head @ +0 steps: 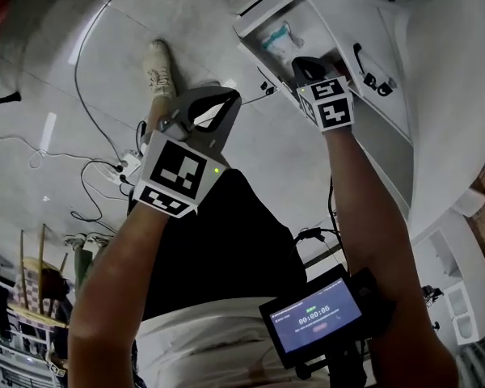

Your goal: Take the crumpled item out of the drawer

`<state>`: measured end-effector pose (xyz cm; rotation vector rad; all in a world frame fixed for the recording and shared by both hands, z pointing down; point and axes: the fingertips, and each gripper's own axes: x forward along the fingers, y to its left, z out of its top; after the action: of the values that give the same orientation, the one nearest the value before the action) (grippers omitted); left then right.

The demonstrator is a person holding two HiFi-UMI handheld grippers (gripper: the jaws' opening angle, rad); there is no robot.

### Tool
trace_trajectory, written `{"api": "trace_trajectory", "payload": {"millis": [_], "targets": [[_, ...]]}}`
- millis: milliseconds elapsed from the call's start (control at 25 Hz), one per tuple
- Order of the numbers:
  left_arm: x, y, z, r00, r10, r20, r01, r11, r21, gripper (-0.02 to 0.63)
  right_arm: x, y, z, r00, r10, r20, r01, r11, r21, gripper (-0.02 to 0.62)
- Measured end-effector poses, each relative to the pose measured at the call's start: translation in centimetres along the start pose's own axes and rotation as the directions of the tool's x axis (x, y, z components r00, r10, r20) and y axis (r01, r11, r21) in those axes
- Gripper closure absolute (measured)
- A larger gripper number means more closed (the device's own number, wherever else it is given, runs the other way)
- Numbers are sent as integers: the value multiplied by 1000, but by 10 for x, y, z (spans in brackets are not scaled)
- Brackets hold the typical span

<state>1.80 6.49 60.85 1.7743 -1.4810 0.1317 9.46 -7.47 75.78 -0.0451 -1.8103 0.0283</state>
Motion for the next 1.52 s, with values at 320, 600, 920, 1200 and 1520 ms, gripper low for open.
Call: {"api": "trace_trajectory", "payload": {"millis": [320, 600, 920, 1200, 1520], "targets": [[18, 15, -17, 1000, 9, -16, -9, 998, -54, 603, 46, -20, -21, 993, -15, -116, 8, 998, -65, 510], [20, 17, -23, 999, -19, -29, 18, 999, -34, 603, 69, -30, -24, 985, 3, -175, -23, 994, -109, 391], [17, 29, -30, 999, -3, -33, 1, 999, -53, 603, 90, -26, -31, 965, 42, -259, -77, 989, -126, 282], [13, 37, -30, 999, 6, -36, -8, 998, -56, 603, 98, -31, -34, 955, 7, -295, -54, 987, -153, 363], [8, 35, -22, 999, 8, -42, -9, 999, -37, 603, 74, -32, -18, 975, -27, -222, -2, 992, -129, 426]]}}
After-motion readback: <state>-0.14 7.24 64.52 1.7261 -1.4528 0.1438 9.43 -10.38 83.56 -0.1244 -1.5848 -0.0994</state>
